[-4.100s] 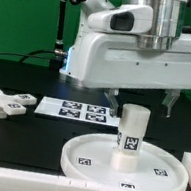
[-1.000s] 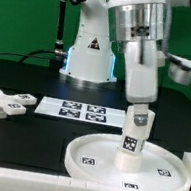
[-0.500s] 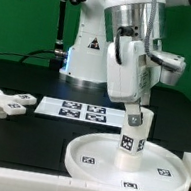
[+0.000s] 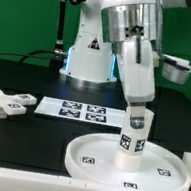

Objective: Assemble round table

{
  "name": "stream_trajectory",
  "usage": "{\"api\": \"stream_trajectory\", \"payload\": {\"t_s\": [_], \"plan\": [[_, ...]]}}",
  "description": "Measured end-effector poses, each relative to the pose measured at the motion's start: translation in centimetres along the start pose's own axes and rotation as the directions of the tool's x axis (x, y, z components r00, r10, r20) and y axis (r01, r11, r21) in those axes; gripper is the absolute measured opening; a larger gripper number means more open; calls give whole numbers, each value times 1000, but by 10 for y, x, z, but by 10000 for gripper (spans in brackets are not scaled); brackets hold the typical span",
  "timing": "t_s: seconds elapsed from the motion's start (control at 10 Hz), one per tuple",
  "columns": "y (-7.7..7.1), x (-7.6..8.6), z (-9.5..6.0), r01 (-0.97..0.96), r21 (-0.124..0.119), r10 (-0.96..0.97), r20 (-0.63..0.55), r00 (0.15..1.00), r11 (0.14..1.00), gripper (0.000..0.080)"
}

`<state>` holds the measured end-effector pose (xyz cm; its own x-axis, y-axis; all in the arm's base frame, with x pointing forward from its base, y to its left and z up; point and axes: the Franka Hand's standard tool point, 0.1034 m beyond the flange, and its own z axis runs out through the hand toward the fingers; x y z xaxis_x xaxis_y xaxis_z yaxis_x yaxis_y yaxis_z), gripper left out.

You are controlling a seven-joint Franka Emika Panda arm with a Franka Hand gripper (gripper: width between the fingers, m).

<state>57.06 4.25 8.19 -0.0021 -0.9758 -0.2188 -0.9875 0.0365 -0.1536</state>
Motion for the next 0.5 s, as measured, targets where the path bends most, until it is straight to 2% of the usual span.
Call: {"api": "stream_trajectory", "payload": {"t_s": [0.1,0.2,0.3,0.5], "plan": [[0,0,0,48,0,-48,0,999,999,649],[1,-2,0,181,-22,-181,-4,983,983,649],[-1,-7,-1,338,-57,-339,-17,941,940,649],[-5,-12,-1,538,-84,-542,-26,840,839,649]]}}
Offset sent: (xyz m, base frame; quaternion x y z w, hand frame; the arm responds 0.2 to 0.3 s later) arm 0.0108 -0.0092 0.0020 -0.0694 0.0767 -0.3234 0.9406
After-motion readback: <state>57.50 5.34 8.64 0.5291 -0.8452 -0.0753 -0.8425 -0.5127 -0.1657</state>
